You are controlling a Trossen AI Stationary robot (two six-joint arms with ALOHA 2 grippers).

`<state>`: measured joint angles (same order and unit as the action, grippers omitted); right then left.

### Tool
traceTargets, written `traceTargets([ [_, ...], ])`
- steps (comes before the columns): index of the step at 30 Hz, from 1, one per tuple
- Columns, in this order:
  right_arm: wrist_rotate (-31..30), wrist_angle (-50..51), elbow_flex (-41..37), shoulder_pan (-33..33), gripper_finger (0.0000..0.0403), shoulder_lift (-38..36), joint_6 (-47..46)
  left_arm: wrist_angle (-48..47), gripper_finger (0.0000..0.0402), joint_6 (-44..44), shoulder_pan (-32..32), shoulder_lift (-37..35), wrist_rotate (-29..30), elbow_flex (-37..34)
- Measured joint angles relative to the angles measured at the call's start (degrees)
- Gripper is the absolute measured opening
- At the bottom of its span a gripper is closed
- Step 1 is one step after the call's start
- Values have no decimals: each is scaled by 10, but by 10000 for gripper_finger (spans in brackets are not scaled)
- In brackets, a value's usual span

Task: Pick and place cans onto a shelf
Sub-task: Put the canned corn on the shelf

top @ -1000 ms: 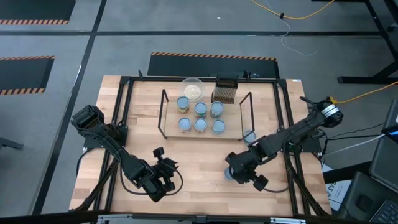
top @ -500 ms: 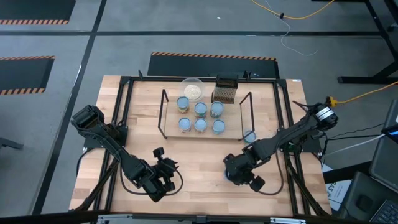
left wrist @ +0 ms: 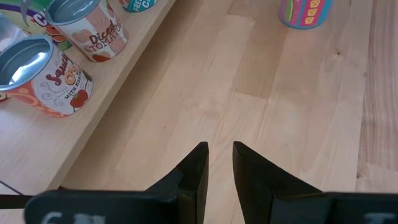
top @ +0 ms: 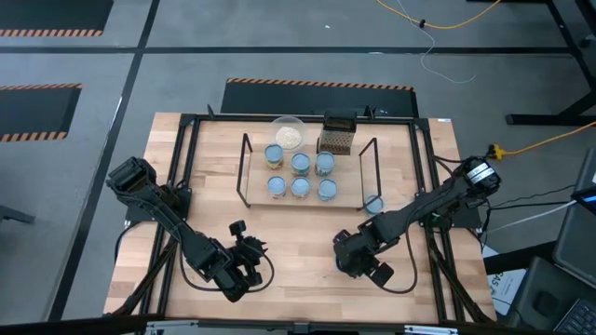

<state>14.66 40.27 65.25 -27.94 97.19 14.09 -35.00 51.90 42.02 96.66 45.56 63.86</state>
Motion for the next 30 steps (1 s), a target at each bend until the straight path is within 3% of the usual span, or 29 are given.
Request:
traceTargets([
  [11,-35,19,0,0,137,0,14,0,66,0,0,0,0,0],
  [30,-21,18,-1,7,125,18,30,0,66,0,0,0,0,0],
])
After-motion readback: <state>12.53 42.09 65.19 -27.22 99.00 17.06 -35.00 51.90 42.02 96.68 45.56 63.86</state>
